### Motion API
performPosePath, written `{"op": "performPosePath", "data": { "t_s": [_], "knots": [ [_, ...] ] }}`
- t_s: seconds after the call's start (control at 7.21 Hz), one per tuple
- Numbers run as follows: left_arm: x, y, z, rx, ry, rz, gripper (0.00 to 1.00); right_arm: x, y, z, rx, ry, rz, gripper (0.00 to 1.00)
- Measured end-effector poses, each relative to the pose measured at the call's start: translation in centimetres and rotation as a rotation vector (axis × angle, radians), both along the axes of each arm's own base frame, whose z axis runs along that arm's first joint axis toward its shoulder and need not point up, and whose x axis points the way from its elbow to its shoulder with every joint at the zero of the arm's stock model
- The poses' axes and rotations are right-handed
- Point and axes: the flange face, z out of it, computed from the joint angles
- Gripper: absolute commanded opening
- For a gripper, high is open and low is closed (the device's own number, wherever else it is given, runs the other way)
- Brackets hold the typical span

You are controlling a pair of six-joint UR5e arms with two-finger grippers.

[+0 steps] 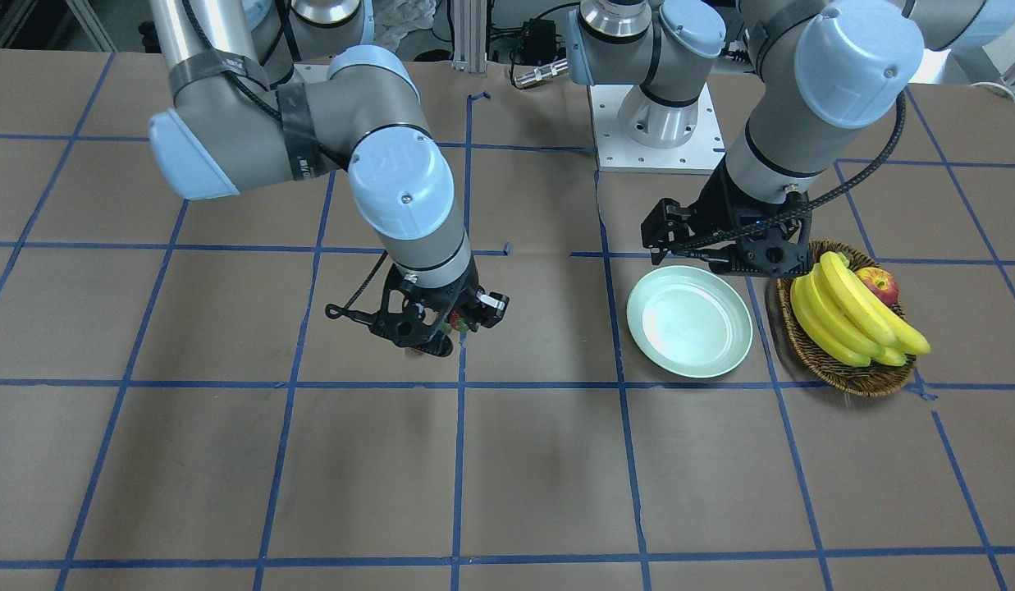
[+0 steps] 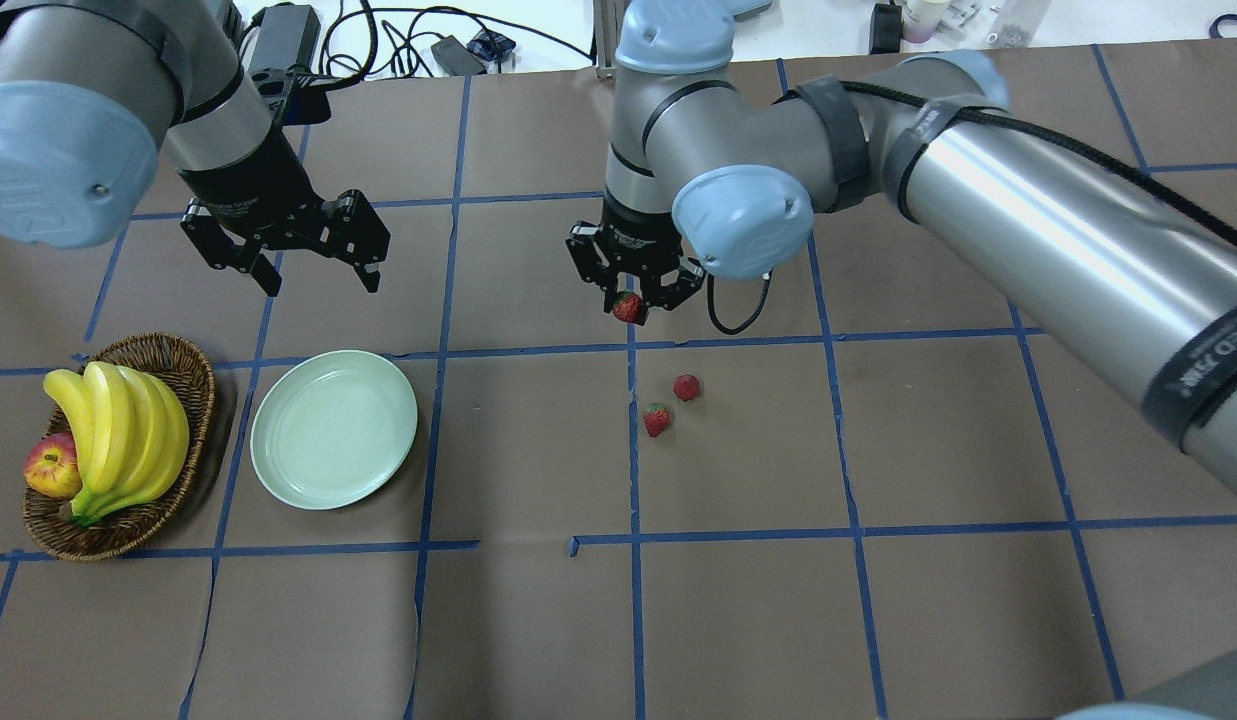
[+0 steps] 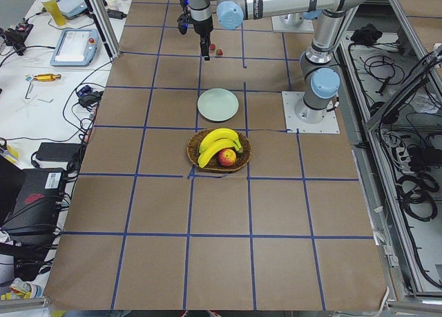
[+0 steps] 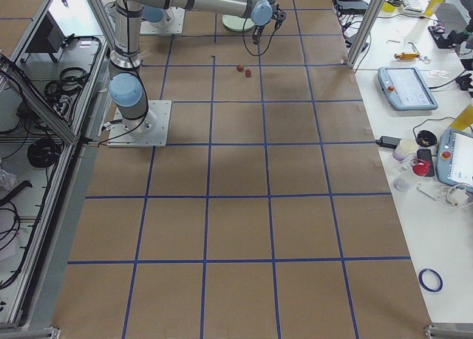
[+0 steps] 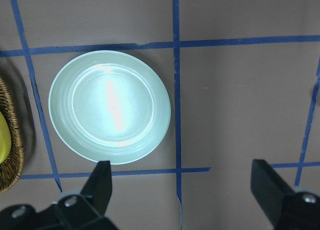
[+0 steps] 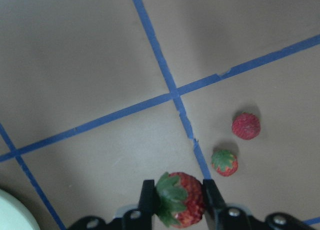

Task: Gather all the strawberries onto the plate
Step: 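Close the right gripper on one strawberry and lift it, then carry the strawberry toward the plate and release it on the table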

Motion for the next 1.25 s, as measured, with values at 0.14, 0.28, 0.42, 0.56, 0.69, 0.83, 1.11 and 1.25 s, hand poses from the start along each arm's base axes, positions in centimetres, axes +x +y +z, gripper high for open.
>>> {"op": "performPosePath", "data": {
  "t_s": [0.14, 0.28, 0.42, 0.56, 0.69, 0.83, 1.11, 1.25],
  "knots": [
    [0.2, -0.1, -0.2, 0.004, 0.0, 0.005, 1.0, 2.2, 0.6, -1.9, -0.001, -0.002, 0.043, 0.0],
    [0.3, -0.1, -0.5, 0.01, 0.0, 0.006, 1.0, 3.7, 1.1, -4.2, 0.008, -0.008, 0.076, 0.0],
    [0.3, -0.2, -0.7, 0.015, 0.0, 0.007, 1.0, 4.4, 1.6, -6.5, 0.033, -0.017, 0.109, 0.0],
    [0.3, -0.3, -1.0, 0.02, 0.001, 0.007, 1.0, 4.5, 2.1, -8.3, 0.058, -0.02, 0.132, 0.15],
    [0.3, -0.2, -1.5, 0.029, 0.001, 0.008, 1.0, 4.4, 2.6, -9.6, 0.078, -0.017, 0.142, 0.41],
    [0.3, 0.0, -2.1, 0.042, 0.002, 0.011, 1.0, 4.3, 2.9, -10.5, 0.091, -0.014, 0.144, 0.71],
    [0.3, 0.3, -3.0, 0.062, 0.003, 0.013, 1.0, 4.2, 3.2, -11.3, 0.104, -0.01, 0.141, 0.83],
    [0.3, 0.3, -3.2, 0.066, 0.003, 0.012, 1.0, 4.2, 3.3, -11.4, 0.107, -0.01, 0.14, 0.83]
  ]
}}
